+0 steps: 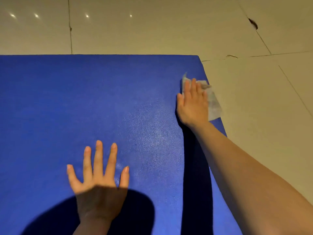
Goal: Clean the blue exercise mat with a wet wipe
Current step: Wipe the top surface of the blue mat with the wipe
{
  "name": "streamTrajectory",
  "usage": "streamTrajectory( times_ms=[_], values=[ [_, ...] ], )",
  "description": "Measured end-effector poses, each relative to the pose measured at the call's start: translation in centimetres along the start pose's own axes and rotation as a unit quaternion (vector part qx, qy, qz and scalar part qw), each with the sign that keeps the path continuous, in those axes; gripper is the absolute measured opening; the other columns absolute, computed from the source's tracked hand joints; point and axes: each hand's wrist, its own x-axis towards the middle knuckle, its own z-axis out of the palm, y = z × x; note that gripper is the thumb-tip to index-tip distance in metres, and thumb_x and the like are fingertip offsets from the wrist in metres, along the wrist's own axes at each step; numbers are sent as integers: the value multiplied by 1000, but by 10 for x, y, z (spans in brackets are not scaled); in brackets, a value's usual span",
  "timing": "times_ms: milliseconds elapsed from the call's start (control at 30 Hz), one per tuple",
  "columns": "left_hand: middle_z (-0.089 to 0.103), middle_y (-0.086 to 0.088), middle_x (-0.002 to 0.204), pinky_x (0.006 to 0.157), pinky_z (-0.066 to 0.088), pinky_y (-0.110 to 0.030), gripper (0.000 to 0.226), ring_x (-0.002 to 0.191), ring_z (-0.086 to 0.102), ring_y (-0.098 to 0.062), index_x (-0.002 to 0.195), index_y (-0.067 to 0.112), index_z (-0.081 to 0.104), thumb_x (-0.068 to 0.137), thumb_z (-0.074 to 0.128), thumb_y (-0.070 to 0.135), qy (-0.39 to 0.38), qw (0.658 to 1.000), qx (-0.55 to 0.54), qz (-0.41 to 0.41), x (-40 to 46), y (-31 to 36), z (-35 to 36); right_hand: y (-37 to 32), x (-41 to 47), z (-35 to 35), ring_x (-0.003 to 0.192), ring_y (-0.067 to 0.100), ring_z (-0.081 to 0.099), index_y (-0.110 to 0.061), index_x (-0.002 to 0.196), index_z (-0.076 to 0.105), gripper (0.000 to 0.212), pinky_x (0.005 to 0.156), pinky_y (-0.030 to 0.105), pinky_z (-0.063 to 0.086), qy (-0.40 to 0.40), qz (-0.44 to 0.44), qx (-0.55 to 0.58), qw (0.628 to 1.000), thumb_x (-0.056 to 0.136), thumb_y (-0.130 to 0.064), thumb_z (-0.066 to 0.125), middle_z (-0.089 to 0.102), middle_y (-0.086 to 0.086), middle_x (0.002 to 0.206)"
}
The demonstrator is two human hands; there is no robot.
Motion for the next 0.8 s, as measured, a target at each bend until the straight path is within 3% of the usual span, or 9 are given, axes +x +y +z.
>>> streamTrajectory(
  times_ms=[100, 200, 267, 367, 500, 633, 733, 800],
  values=[
    [38, -11, 153, 109, 14, -65, 59, 139, 37, -33, 143, 22, 47, 93, 32, 51, -16, 1000, -12, -8, 0, 2, -3, -62, -8, 9, 151, 21, -2, -16, 157, 8, 55, 119, 37, -6, -33, -169, 25, 985, 106, -28, 24, 1, 6, 164],
    [37, -8, 154, 110, 12, -65, 65, 141, 31, -30, 145, 28, 42, 96, 15, 60, -49, 998, -26, -30, 3, 3, -5, -95, 7, 19, 151, 18, -3, -16, 157, 7, 56, 121, 39, -6, -82, -311, -3, 947, 105, -35, 18, 0, 4, 165],
    [37, -9, 154, 109, 14, -65, 65, 142, 29, -29, 146, 29, 39, 96, 14, 61, -49, 998, -21, -25, 3, 1, -4, -83, 37, 17, 151, 21, -1, -14, 157, 6, 64, 121, 41, -2, -73, -274, -12, 959, 102, -47, 13, 1, 9, 164],
    [36, -11, 154, 109, 14, -66, 61, 141, 31, -31, 144, 23, 47, 91, 34, 53, -16, 1000, -22, 0, -1, 1, -4, -27, 84, 5, 151, 26, -5, -8, 156, 3, 72, 121, 42, -2, -58, -100, 5, 993, 102, -53, 21, -3, 14, 163],
    [34, -10, 155, 110, 10, -66, 63, 142, 31, -32, 144, 25, 44, 88, 35, 52, -28, 999, -35, -8, 1, 2, -5, 31, 111, -16, 150, 33, 3, -1, 155, 4, 75, 121, 43, 1, -58, 63, 47, 995, 102, -51, 19, 4, 22, 161],
    [37, -10, 154, 109, 10, -68, 61, 141, 32, -34, 142, 27, 42, 86, 37, 50, -37, 999, -32, -15, 1, 3, -5, 5, 110, -14, 150, 32, 5, 3, 153, 12, 55, 120, 39, 4, -24, 3, 41, 999, 107, -26, 22, 6, 22, 161],
    [36, -10, 153, 108, 10, -68, 58, 141, 31, -34, 142, 28, 41, 93, 24, 55, -46, 998, -38, -20, 2, 2, -7, -28, 117, -7, 149, 29, 11, 0, 152, 21, 55, 119, 40, 9, -17, -66, 34, 997, 105, -29, 18, 14, 18, 161],
    [35, -10, 154, 108, 10, -69, 58, 142, 29, -34, 143, 30, 39, 94, 22, 56, -59, 997, -40, -20, 3, 2, -7, -60, 112, -3, 150, 26, 9, -3, 153, 19, 55, 119, 38, 7, -58, -148, 30, 987, 106, -31, 18, 11, 15, 162]
  ],
)
